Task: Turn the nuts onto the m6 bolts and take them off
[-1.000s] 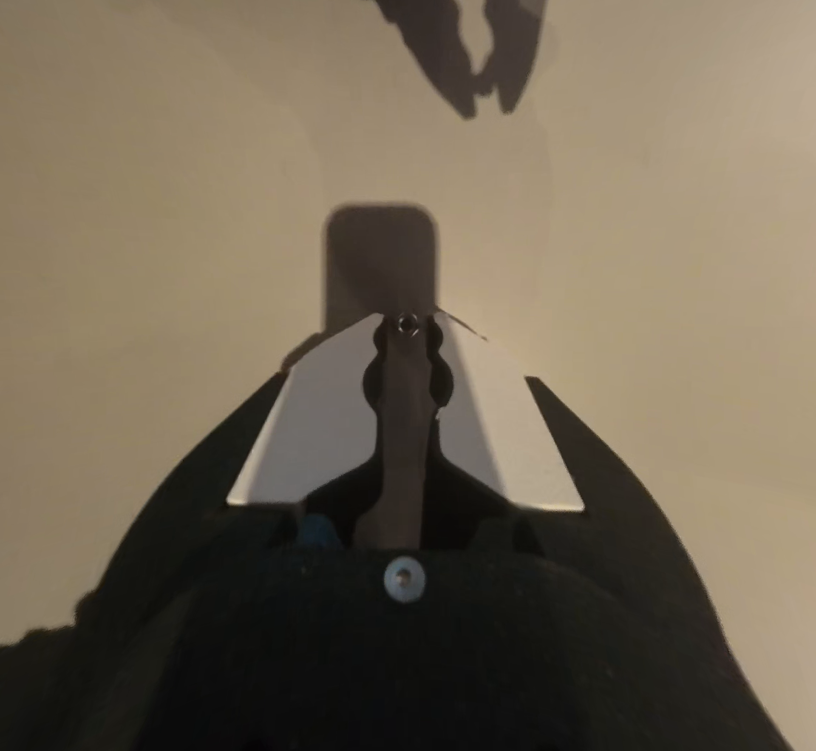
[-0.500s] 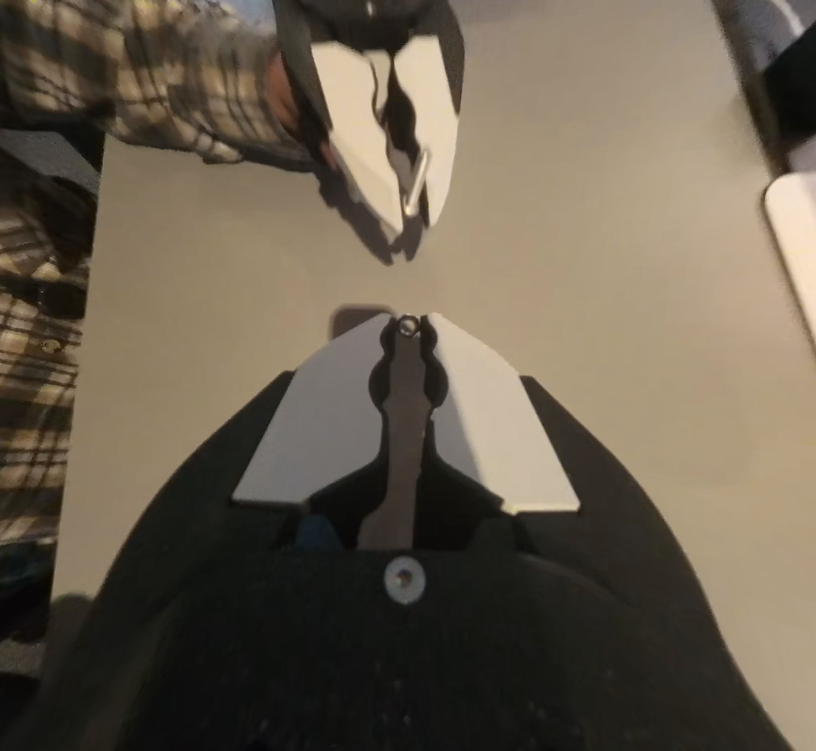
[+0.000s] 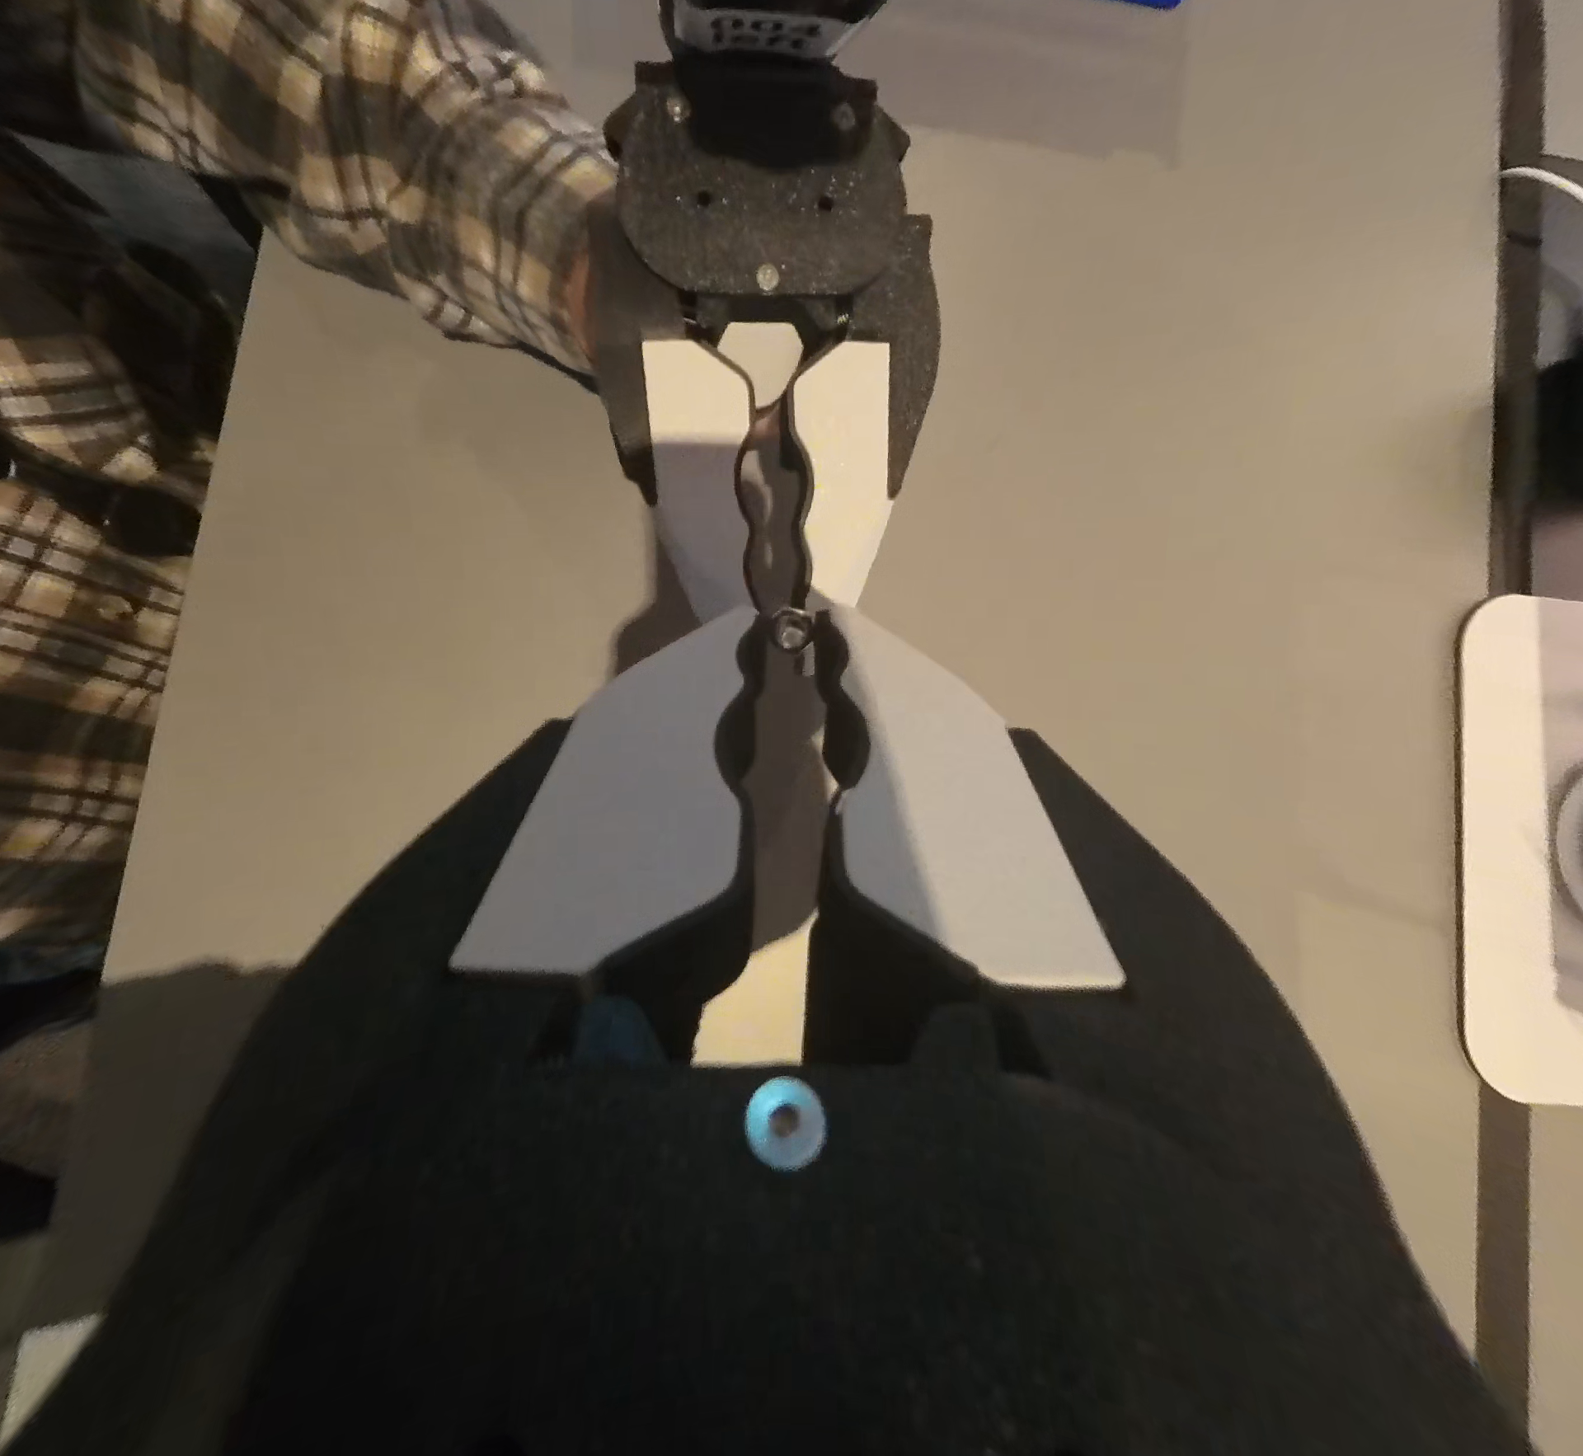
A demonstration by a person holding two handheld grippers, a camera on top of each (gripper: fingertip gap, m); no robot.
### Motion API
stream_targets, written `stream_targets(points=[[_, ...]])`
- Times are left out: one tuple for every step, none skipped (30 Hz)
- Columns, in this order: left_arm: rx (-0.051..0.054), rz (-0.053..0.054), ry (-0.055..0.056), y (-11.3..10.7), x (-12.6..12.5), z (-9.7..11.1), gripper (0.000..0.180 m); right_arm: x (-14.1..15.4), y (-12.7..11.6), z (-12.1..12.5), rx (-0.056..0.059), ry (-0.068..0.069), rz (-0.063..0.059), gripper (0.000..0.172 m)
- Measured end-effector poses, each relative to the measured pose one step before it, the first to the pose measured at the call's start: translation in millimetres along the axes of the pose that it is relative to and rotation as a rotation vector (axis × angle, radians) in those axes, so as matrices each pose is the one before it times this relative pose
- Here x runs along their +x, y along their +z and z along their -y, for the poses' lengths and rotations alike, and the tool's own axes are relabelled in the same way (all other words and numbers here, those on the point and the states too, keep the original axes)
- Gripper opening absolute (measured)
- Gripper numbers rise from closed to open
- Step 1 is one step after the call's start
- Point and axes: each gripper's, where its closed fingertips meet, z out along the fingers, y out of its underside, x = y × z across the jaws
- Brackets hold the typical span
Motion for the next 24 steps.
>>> stream_targets(points=[[-0.0012,0.0008,0.002,0.06,0.15,0.06,0.011,-0.4,1.3,-0.2,-0.0003,-0.001,0.0067,0.011],[-0.0002,0.0007,0.0014,-0.12,0.01,0.14,0.011,-0.26,1.01,-1.08,-0.0044,0.0025,0.0055,0.011],[0.0002,0.0008,0.0011,-0.18,-0.01,0.17,0.011,0.7,0.84,-1.93,-0.0094,0.0003,-0.0024,0.01],[-0.0008,0.0006,0.0011,0.01,-0.12,0.02,0.011,0.86,0.65,-1.75,-0.0076,-0.0034,-0.0036,0.01],[-0.0017,0.0004,0.0012,0.04,0.01,-0.19,0.011,-0.41,0.74,-1.12,-0.0026,-0.0005,0.0043,0.01],[-0.0021,0.0,0.0014,0.17,0.22,-0.21,0.011,-0.39,0.87,-0.8,-0.0019,0.0038,0.0046,0.01],[-0.0018,0.0006,0.0016,0.25,0.16,-0.06,0.011,0.05,0.72,-0.86,-0.0031,0.0008,0.0014,0.01],[-0.0011,0.0017,0.0015,0.18,0.09,0.0,0.011,-0.3,0.66,-0.72,-0.0038,-0.0032,0.0012,0.01],[-0.0022,0.0009,0.0004,0.12,-0.06,-0.21,0.011,-0.27,0.43,-0.31,-0.0031,-0.0042,-0.0005,0.01],[-0.0026,0.0006,-0.0012,0.11,-0.13,-0.46,0.011,0.07,0.27,-0.33,-0.0024,-0.0046,-0.0025,0.01],[-0.0023,0.0009,-0.0019,0.1,-0.35,-0.41,0.011,0.19,0.35,-0.46,-0.0034,-0.0025,-0.0012,0.01],[-0.0022,0.0003,-0.0013,0.07,-0.21,-0.41,0.011,-0.1,0.34,-0.45,-0.0017,-0.0009,0.0012,0.01],[-0.0021,-0.0001,-0.0005,0.24,-0.06,-0.36,0.011,-0.07,0.45,-0.08,0.0004,0.001,0.0017,0.01],[-0.0021,0.0006,0.0009,0.3,-0.03,-0.46,0.011,-0.15,0.48,-0.01,0.0023,0.0033,0.0038,0.01],[-0.0028,0.0001,0.002,0.35,0.21,-0.45,0.011,-0.37,0.5,-0.14,0.0025,0.0046,0.0053,0.01],[-0.0023,-0.0008,0.0013,0.32,0.25,-0.39,0.011,-0.04,0.29,-0.48,0.0004,0.0034,0.0033,0.011],[-0.0001,-0.0011,0.0,0.18,0.2,0.03,0.011,0.14,-0.1,-0.25,0.0024,0.0004,0.0014,0.011],[0.0014,-0.0006,-0.0002,-0.2,0.0,0.21,0.011,0.01,-0.16,0.13,0.0052,-0.0002,0.0009,0.01],[0.0014,0.0001,-0.0001,-0.23,-0.09,0.31,0.011,0.07,-0.31,0.07,0.0048,0.0028,0.0011,0.011],[0.0011,0.0,-0.0005,-0.29,-0.17,0.16,0.011,0.18,-0.18,0.03,0.0039,0.0037,0.0008,0.011],[0.0009,-0.0009,-0.0013,-0.06,-0.05,0.1,0.011,0.17,-0.17,-0.01,0.002,0.0029,0.0003,0.011],[0.0001,-0.0018,-0.0017,0.06,0.17,0.04,0.011,0.09,-0.04,-0.21,0.0004,0.0004,0.0001,0.011],[-0.0013,-0.0011,-0.0007,0.17,0.15,-0.3,0.011,-0.14,0.08,-0.44,-0.0015,-0.0006,0.0004,0.011],[-0.002,-0.0007,0.0007,0.16,0.12,-0.29,0.011,-0.23,0.12,-0.44,-0.0025,0.0004,0.0017,0.011]])
